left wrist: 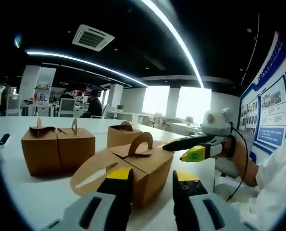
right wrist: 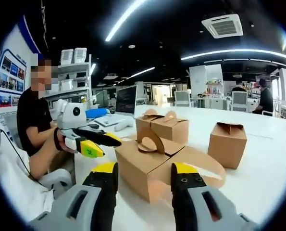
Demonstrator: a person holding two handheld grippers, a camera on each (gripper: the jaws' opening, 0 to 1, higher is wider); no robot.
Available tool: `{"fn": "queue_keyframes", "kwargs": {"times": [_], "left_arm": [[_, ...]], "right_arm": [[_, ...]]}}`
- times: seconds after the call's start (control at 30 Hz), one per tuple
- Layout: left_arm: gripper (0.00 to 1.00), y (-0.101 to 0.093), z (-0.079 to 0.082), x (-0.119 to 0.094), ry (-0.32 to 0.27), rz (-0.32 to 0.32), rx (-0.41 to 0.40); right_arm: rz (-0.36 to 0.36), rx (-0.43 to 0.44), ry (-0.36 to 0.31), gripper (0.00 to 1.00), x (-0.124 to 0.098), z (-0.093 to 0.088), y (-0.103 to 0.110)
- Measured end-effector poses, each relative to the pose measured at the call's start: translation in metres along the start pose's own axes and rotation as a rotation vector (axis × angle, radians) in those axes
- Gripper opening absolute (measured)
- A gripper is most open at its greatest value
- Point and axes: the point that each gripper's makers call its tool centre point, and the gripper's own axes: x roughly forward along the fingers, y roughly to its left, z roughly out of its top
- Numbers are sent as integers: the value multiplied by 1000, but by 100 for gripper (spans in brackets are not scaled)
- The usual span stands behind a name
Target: Pick up one paper box from the group, open the paper box, and remove the item inside
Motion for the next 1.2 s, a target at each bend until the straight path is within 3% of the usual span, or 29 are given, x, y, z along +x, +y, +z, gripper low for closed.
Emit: {"fn": "queue_keyframes", "kwargs": {"times": [0.53,1.2], "left_arm": [[35,-3,-4,2,-15,-18,-34],[35,-13,-7,8,25,-17,7]], "right_arm": [[17,58,7,42,8,-8,13],[22,27,9,39,11,-9,16]]}}
